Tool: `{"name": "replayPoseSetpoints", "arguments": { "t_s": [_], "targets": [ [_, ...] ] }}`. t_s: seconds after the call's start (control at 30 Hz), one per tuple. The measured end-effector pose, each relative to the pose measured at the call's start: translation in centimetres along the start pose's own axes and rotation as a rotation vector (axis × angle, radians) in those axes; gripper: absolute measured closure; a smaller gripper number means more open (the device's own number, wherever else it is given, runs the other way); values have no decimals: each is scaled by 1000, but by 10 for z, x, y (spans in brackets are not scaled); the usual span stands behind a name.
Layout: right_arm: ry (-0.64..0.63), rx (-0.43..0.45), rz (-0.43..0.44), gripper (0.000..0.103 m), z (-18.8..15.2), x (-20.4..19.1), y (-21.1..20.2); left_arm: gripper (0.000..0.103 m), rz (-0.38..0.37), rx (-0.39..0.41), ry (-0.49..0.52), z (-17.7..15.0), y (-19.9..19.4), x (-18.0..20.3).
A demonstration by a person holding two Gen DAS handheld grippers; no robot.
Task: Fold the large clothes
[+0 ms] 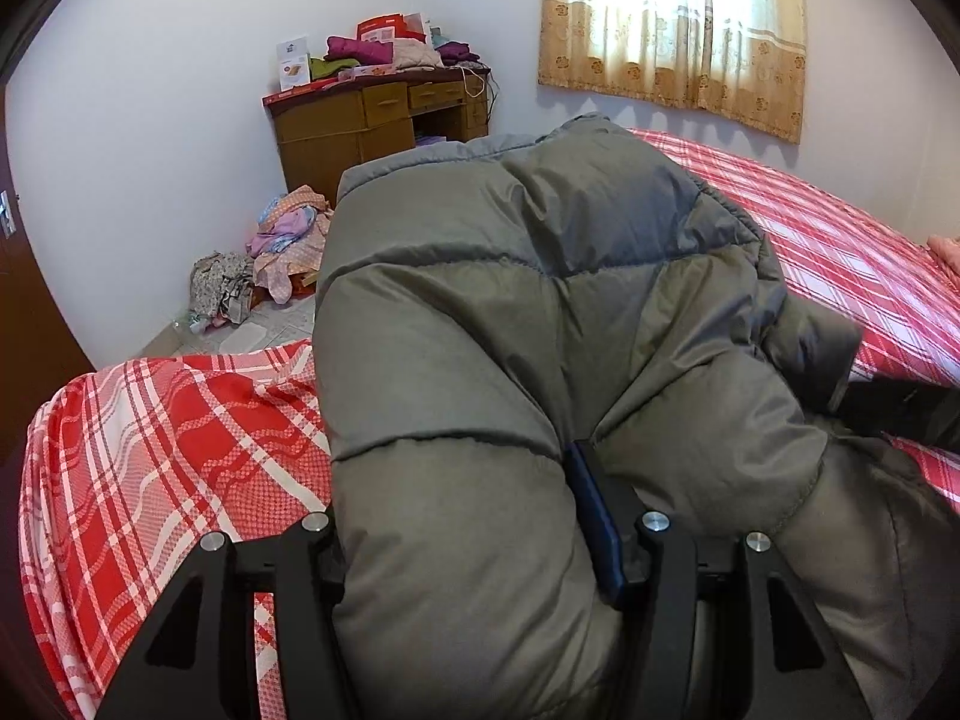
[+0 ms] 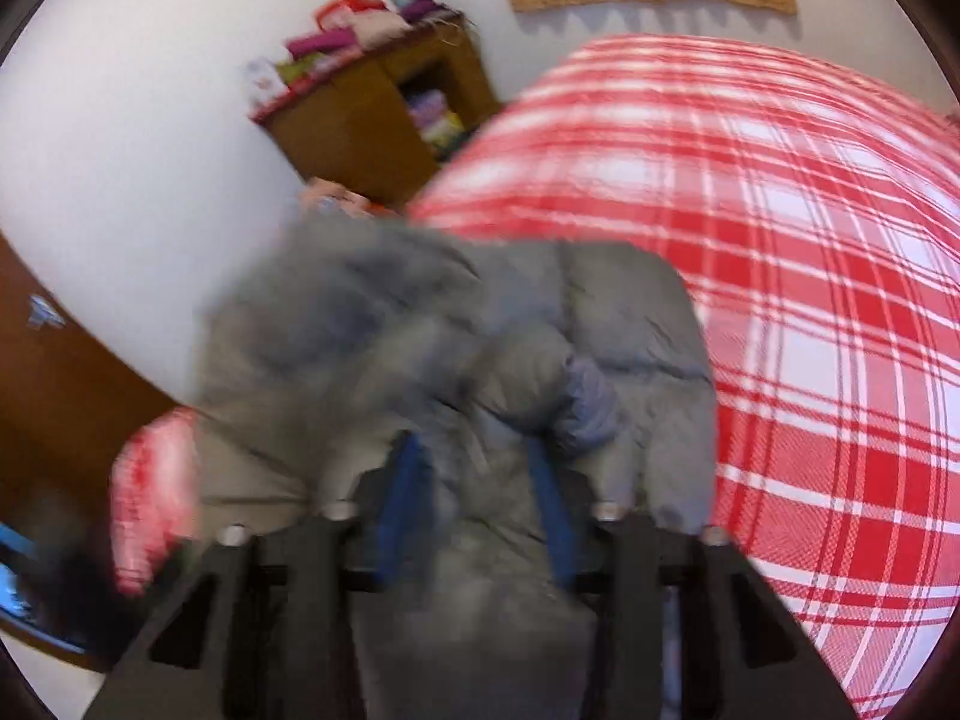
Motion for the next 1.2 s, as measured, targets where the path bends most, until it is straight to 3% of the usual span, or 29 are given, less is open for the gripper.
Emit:
{"name": "replayPoseSetpoints", "arguments": {
  "t_s": [0.17,0.3,0.53,0.7,1.0,1.2],
  "targets": [
    [-13,34,-48,75,0,22,16,42,24,4,7,2,2,4],
    [-87,67,-130,74,2,16,21,39,49,4,0,3,7,5],
    [-119,110,-170,74,3,19,28,34,91,0,3,7,15,5],
    [-103,112,-121,74,3,23,30,30,110,-12,-11,11,22,7],
    [-95,127,-126,74,-1,20,27,24,175,14,-36,20,32,9],
    [-102,123,-141,74,-1,19,28,24,163,-3,-34,18,35,6]
  ]
}}
Point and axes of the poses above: each gripper's, at about its wrist camera, not at the fingertips, and y roughly the way its jaws point, x to its right, z to its top, the point moved 10 cm from there along y, roughly the way its jaws point, and after that the axes turned 14 degrees about -x, right-handed, at the moved point
